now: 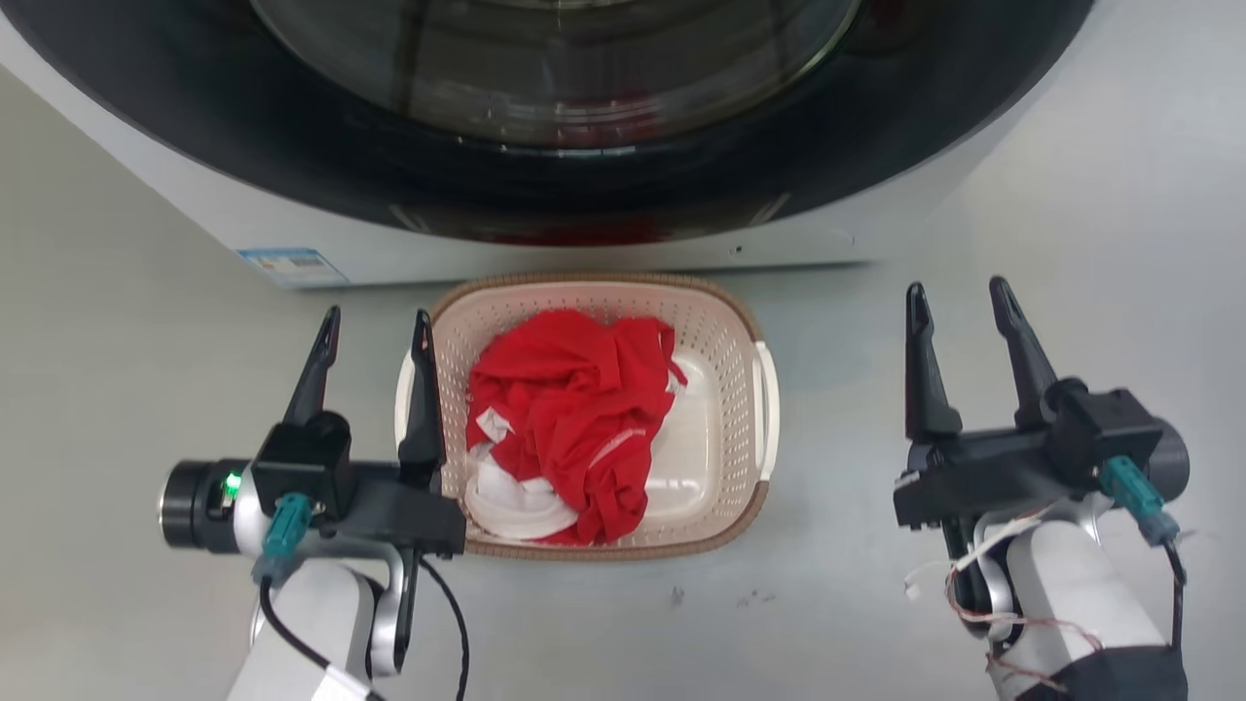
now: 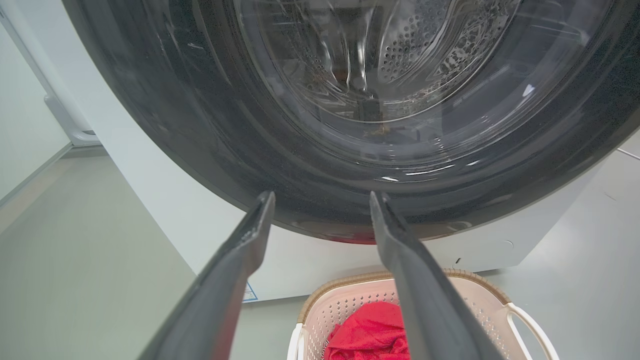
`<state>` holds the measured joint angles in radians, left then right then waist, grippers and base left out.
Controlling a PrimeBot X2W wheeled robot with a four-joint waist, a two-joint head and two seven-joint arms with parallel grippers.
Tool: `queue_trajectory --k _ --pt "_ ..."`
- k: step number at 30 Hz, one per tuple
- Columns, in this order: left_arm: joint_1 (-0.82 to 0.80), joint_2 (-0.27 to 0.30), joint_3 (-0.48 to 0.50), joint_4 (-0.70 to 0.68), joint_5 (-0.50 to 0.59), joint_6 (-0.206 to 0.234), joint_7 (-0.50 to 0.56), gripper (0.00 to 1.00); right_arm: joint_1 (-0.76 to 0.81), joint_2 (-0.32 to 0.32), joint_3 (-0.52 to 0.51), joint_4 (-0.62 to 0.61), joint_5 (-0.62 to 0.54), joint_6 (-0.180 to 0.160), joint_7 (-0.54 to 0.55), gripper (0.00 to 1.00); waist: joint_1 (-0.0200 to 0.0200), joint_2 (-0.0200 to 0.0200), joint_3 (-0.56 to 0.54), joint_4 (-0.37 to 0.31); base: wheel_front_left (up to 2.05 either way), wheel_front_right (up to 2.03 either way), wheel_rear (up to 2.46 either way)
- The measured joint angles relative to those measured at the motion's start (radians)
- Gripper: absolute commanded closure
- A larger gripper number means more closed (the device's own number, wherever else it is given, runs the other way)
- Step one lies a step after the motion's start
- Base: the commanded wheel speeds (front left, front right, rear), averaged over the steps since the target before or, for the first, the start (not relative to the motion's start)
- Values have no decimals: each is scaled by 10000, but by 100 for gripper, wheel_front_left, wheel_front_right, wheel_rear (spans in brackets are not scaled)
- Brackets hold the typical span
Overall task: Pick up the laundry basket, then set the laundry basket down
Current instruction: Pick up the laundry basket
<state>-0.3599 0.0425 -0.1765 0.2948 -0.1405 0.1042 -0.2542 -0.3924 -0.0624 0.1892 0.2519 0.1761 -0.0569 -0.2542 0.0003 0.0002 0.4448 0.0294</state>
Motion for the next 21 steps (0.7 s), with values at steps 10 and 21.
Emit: queue_trajectory --k 10,21 --pt "-1201 -46 -119 1162 -430 -77 2 0 -1309 0 19 984 38 42 -23 0 0 0 1344 129 0 0 0" --pt "-2661 -100 -295 2491 -1026 -77 63 0 -2732 -13 146 1979 38 132 -25 0 -1 0 2980 308 0 0 0"
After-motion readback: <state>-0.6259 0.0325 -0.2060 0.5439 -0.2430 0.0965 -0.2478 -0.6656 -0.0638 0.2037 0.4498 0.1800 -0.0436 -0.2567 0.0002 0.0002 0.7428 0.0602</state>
